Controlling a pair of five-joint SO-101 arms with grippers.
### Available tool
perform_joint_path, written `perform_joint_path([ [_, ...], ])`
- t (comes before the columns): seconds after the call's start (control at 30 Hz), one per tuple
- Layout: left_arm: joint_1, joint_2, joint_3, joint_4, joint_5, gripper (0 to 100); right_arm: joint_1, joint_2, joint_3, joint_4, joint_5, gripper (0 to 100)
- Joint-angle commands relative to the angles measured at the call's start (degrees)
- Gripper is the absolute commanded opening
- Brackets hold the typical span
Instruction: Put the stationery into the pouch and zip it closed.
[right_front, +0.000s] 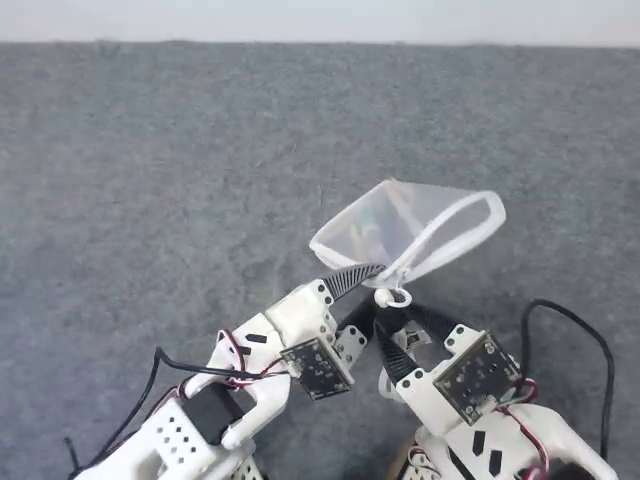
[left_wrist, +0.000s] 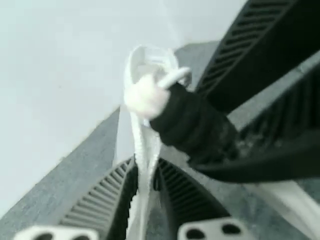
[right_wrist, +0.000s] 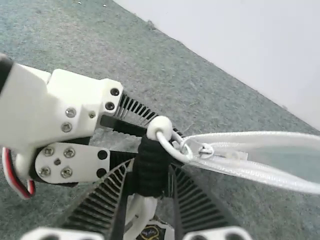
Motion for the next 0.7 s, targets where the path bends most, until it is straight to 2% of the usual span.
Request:
perform_joint_path([
  [0.0, -0.18, -1.05, -0.57, -3.08, -0.62, 1, 0.4, -0.04, -2.73, -1.19, 0.7, 0.6],
  [0.27, -4.4, -1.05, -0.92, -2.99, -0.18, 1, 12.09, -0.04, 5.01, -12.62, -2.99, 0.6],
  [0.43, -4.75, -1.05, -2.15, 2.29, -0.18, 1, 19.12, -0.04, 8.44, -20.62, -6.77, 0.6],
  [0.67, -4.84, -1.05, -4.0, 6.33, -0.62, 1, 24.13, 0.04, 14.07, -29.58, -7.3, 0.6],
])
